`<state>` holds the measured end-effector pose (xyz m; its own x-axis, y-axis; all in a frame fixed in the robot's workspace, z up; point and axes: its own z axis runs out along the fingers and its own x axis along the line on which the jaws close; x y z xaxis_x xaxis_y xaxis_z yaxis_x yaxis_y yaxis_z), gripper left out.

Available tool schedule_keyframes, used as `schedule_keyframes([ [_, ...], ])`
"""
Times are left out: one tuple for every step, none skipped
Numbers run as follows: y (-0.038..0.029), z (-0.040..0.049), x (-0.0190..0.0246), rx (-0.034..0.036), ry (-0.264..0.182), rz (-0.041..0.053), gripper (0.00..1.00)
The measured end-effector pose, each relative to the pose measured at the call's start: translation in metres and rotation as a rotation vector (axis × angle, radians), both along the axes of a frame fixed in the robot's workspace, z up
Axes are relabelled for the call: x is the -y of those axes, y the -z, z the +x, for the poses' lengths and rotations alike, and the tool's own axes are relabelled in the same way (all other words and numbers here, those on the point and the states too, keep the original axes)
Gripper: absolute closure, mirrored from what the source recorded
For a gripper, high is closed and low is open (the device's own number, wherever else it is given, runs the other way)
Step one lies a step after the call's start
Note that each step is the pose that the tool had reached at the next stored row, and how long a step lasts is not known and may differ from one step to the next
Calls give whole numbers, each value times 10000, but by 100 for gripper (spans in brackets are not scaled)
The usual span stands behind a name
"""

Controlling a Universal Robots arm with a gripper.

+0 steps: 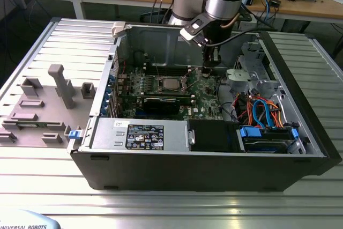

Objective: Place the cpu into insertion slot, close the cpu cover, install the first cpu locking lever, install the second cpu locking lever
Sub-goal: 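Close the cpu cover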

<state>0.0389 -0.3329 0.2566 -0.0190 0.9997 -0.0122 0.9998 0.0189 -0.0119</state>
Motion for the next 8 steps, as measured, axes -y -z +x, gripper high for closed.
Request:
schedule_keyframes([
  [18, 2, 0, 0, -4, 1, 89],
  [34, 3, 0, 1, -6, 1, 89],
  [58, 3, 0, 0, -10, 1, 89],
  [68, 4, 0, 0, -11, 0, 89],
  [78, -1, 0, -1, -14, 1, 89],
  [83, -27, 0, -1, -18, 0, 89],
  [84, -45, 1, 0, -17, 0, 89],
  [84, -48, 1, -1, -17, 0, 89],
])
